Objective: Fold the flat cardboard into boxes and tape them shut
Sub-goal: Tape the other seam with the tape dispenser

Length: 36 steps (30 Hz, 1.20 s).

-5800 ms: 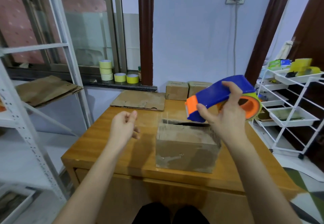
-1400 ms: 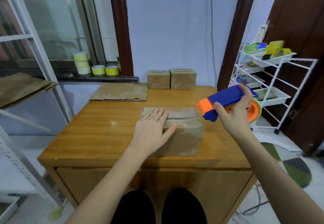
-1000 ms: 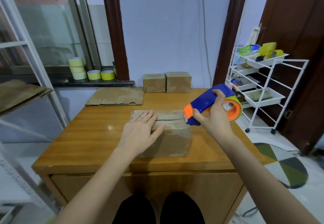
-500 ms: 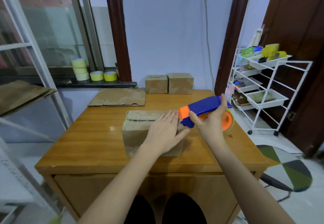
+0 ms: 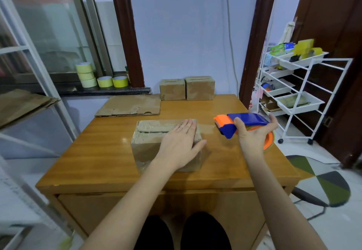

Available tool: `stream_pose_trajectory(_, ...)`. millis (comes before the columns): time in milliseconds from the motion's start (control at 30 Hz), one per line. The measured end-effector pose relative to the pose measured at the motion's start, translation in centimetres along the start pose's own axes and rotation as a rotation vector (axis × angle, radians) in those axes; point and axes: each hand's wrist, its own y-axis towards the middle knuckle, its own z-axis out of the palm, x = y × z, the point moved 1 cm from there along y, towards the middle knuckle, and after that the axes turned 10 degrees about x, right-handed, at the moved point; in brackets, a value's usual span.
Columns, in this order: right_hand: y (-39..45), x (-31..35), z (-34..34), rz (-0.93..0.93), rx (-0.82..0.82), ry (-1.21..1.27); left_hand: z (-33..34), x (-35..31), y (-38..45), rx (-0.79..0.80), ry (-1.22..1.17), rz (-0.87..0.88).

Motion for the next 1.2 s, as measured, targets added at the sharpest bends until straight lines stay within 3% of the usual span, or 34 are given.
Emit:
stream_pose_trajectory(67,0.0,-0.1,-1.3,-0.023,0.008,-0.069,0.1,0.1,0.0,-0.007,0.011,0.012)
stream_pose_trajectory(167,0.0,-0.7,-1.6,-0.086,0.144,-0.274,0.2,0.2,0.1,-0.009,0.006,0.020)
stream_pose_trajectory(433,-0.4,0.2,2.3,-0.186,0.373,-0.758,0.3,0.3,-0.1,-0.047,-0.023,0.025)
stream_pose_trajectory(800,0.7,0.7,4.9,-0.376,0.461,-1.004,0.4,0.2,0.0,-0.066,-0.032,0.051)
stream_pose_trajectory(967,1.1,1.4,5.2,-0.329,0.502,-1.129,0.4,0.0,-0.1,-0.061,-0.033,0.050)
stream_pose_trajectory(1200,1.5,1.4,5.6,-0.259,0.553,-1.113,0.4,0.1,0.0,-0.054,-0.021,0.048)
